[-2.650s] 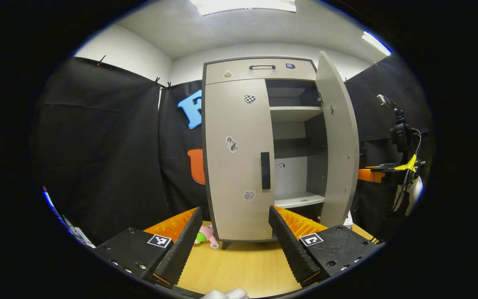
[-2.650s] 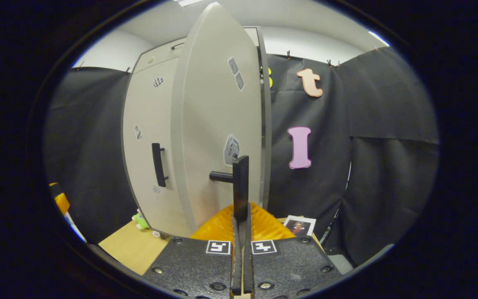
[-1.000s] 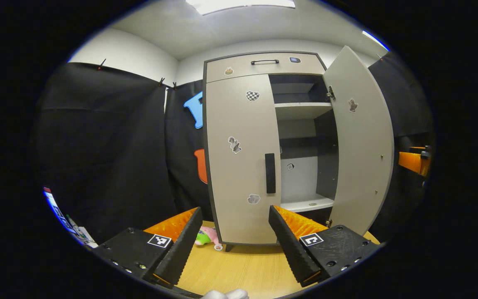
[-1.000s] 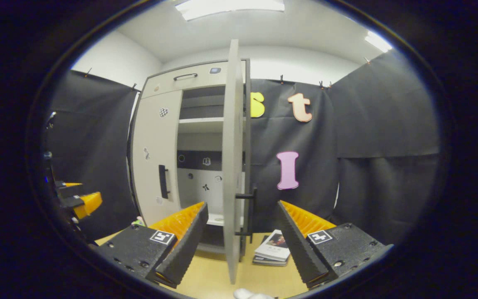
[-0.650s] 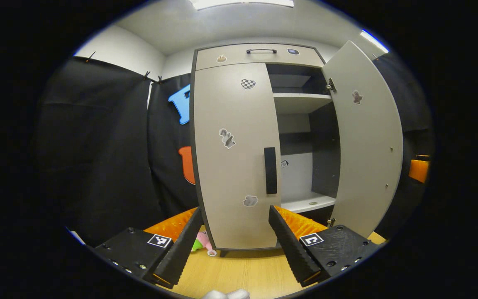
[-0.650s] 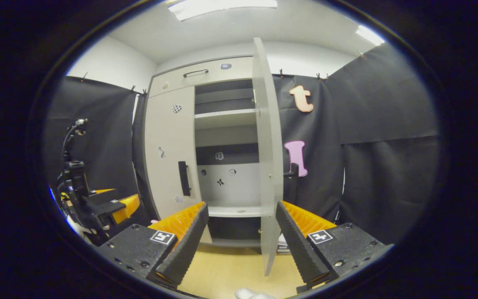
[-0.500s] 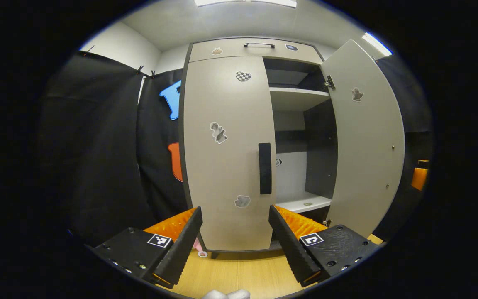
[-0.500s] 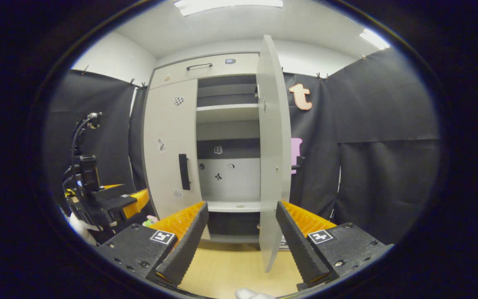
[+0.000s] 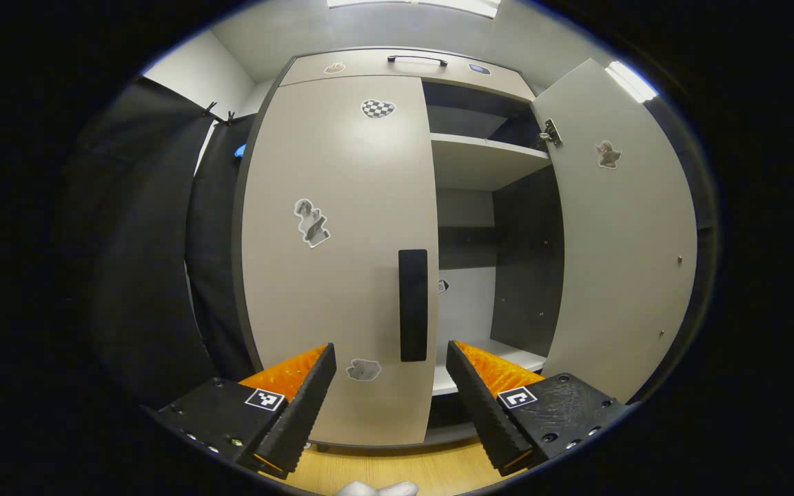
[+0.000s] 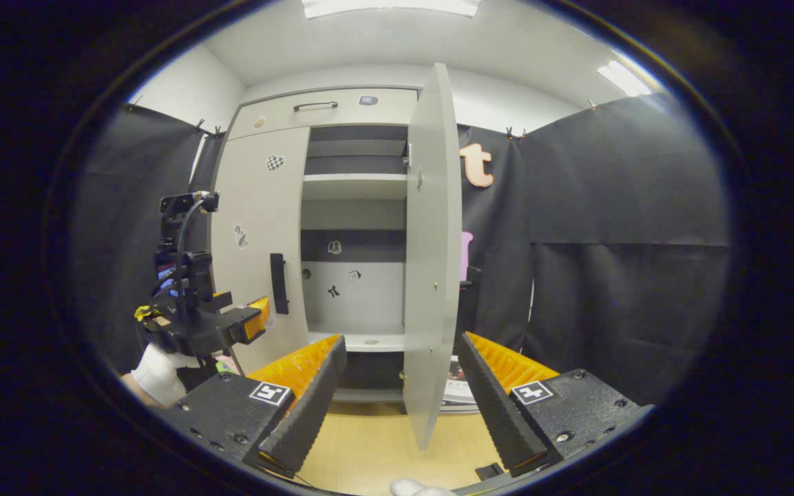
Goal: Open the right door of the double-door shoe cabinet with the right hand, and open the left door with the left hand.
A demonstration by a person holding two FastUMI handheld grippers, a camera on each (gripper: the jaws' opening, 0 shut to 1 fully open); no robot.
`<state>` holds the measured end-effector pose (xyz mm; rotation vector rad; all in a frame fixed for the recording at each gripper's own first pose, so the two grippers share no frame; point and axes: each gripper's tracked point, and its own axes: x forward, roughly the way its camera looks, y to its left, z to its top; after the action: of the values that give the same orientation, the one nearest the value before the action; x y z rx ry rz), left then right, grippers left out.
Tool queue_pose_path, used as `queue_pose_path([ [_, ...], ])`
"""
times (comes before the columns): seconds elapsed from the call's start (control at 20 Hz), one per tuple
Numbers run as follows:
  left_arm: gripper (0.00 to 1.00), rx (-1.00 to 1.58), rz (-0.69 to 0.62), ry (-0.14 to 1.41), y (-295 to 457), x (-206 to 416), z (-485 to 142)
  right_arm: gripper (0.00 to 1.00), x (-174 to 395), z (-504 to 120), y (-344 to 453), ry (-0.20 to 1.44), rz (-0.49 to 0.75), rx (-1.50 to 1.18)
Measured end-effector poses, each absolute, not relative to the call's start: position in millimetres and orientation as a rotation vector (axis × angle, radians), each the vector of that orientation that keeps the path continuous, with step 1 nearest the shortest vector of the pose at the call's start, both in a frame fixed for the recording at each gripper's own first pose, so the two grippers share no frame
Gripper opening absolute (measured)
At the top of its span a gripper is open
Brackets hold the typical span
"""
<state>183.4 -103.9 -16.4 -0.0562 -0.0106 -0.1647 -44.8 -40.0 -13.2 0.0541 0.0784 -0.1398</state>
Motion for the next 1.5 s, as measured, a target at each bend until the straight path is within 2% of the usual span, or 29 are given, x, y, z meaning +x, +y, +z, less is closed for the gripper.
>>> queue_pose_path([
  [0.65, 0.96, -0.038, -0.174, -0.033, -127.1, 261.7, -12.4, 0.98, -43.3, -23.1, -44.7, 0.118, -0.212, 0.049],
  [0.75, 0.87, -0.031, -0.166, -0.028, -127.8, 266.3, -13.3, 1.00, -43.4, -22.2, -45.2, 0.117, -0.219, 0.049],
  [0.8, 0.74, -0.033, -0.175, -0.021, -130.0, 269.2, -15.4, 0.98, -43.2, -21.4, -46.1, 0.113, -0.222, 0.049],
  [0.85, 0.70, -0.043, -0.191, -0.008, -133.6, 272.2, -19.0, 1.00, -42.9, -20.2, -46.6, 0.111, -0.224, 0.047],
  [0.9, 0.41, -0.058, -0.217, 0.023, -139.7, 275.0, -25.4, 1.00, -42.0, -19.2, -47.4, 0.108, -0.227, 0.043],
  [1.1, 0.24, -0.059, -0.193, 0.012, -138.7, 274.1, -22.1, 0.99, -39.8, -15.2, -47.3, 0.098, -0.220, 0.045],
  [1.15, 0.12, -0.059, -0.182, 0.027, -137.0, 271.9, -22.8, 1.00, -38.9, -14.8, -44.9, 0.098, -0.212, 0.050],
  [1.25, 0.14, -0.082, -0.166, 0.022, -136.3, 273.2, -23.9, 1.00, -39.2, -14.7, -40.3, 0.097, -0.197, 0.054],
  [1.3, 0.07, -0.080, -0.160, 0.016, -136.7, 273.1, -21.6, 1.00, -40.0, -15.3, -38.2, 0.098, -0.190, 0.055],
  [1.5, 0.07, -0.071, -0.177, 0.025, -135.9, 269.3, -23.2, 1.00, -45.7, -13.7, -38.3, 0.093, -0.183, 0.051],
])
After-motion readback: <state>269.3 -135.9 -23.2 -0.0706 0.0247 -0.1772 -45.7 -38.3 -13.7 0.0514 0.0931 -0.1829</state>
